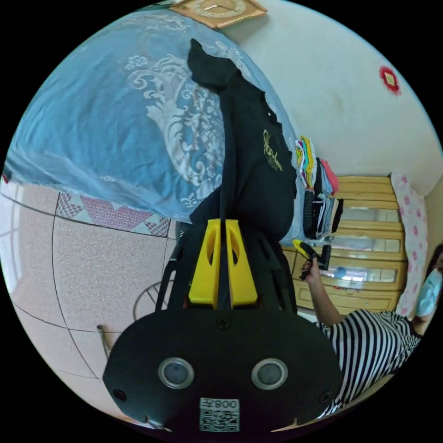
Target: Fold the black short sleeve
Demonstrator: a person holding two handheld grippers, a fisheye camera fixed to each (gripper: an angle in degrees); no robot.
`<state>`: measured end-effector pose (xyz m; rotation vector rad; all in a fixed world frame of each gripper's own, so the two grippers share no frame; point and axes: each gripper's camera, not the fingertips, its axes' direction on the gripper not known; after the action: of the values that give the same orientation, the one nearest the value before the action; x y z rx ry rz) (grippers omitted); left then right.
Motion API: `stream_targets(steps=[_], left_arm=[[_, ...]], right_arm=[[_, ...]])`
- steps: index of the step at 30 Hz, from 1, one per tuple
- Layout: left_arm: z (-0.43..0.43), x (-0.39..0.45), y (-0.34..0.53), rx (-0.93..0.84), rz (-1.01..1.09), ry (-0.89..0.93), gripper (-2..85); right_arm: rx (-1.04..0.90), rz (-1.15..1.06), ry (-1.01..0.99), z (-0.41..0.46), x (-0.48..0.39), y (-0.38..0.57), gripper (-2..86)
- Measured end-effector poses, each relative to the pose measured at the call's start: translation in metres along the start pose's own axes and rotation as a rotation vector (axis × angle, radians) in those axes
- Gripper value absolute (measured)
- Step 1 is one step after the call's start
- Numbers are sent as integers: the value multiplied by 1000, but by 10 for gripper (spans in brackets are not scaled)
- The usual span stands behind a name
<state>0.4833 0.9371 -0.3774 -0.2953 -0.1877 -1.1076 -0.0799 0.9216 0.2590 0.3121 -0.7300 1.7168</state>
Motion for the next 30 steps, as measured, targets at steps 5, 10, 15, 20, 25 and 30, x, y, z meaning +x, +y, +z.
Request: stream_targets(steps=[5,10,15,20,25,30], left_arm=[[38,-28,-2,30,-161,-20,13],[100,-26,-12,-89,-195,-174,5],[164,-6,-29,-113,-179,-169,2],[210,27,-37,-134,-56,-248,2],[251,50,-41,-75,-15,-247,2],[312,108,-71,-9,184,-107,6]], right_arm=[[-73,-3,21,-3,45,4,79],[-116,-10,16,-4,80,7,87],[-167,-26,-2,-3,103,1,42],[-175,-80,-40,-27,127,24,16],[-186,44,-53,-40,171,37,12],[20,62,-119,-87,176,40,30]])
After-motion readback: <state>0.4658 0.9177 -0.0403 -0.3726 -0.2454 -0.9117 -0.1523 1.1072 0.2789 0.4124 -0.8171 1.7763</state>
